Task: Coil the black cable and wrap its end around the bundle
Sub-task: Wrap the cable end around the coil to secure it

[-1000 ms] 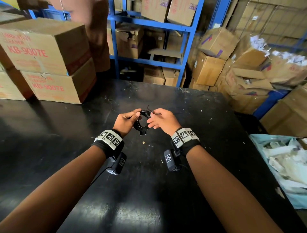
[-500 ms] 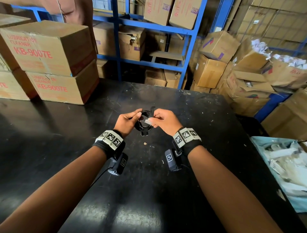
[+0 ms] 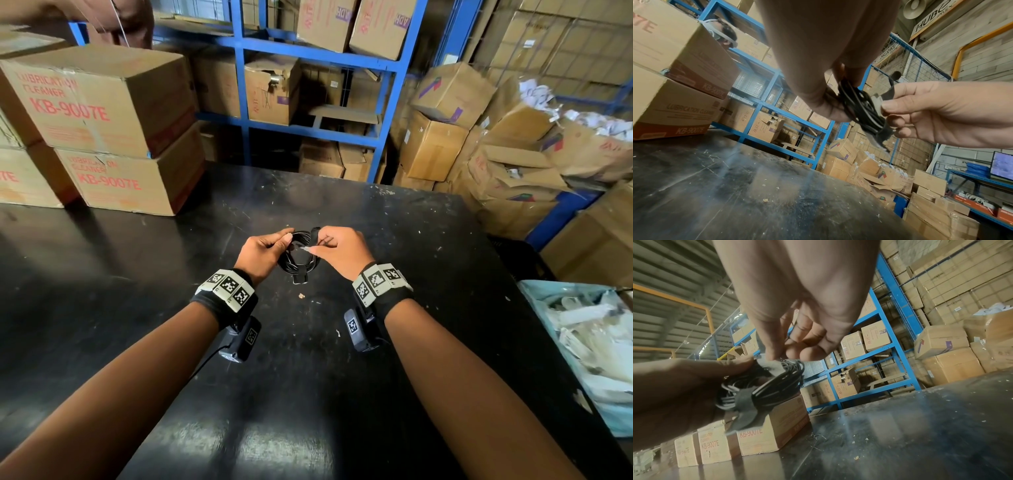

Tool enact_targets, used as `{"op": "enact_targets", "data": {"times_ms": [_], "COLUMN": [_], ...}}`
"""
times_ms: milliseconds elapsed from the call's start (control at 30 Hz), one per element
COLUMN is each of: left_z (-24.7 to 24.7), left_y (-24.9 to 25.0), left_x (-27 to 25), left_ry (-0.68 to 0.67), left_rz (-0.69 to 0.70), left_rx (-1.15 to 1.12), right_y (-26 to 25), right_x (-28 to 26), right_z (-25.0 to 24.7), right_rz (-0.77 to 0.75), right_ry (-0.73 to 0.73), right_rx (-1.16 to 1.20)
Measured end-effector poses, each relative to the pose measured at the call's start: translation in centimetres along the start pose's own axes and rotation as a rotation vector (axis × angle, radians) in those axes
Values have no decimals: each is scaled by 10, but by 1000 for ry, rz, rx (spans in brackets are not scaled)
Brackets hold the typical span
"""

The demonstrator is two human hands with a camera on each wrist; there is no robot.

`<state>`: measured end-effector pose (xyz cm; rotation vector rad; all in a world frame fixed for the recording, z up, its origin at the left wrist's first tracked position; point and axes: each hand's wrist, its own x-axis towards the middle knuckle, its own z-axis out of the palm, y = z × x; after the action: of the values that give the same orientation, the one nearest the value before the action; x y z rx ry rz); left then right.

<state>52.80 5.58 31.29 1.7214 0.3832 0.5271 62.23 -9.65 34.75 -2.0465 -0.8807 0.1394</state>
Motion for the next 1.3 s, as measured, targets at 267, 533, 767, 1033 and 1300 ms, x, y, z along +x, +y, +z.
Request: {"op": "enact_targets", "data": {"times_ms": [267, 533, 767, 1033, 1300], "left_z": [4, 5, 5, 6, 6], "left_y": [4, 2, 12, 5, 6], "left_x": [1, 0, -1, -2, -5], "left_ry": [-44, -101, -237, -156, -114], "left_rz": [47, 30, -108, -142, -86], "left_rx": [0, -71, -255, -298, -279], "right_y": [-1, -3, 4, 6, 3], "right_x": [0, 3, 0, 0, 3], "right_z": [9, 11, 15, 16, 9], "right_rz": [-59, -70, -81, -11, 13], "right_ry": [43, 55, 123, 81, 83], "right_rx": [-111, -196, -139, -14, 126]}}
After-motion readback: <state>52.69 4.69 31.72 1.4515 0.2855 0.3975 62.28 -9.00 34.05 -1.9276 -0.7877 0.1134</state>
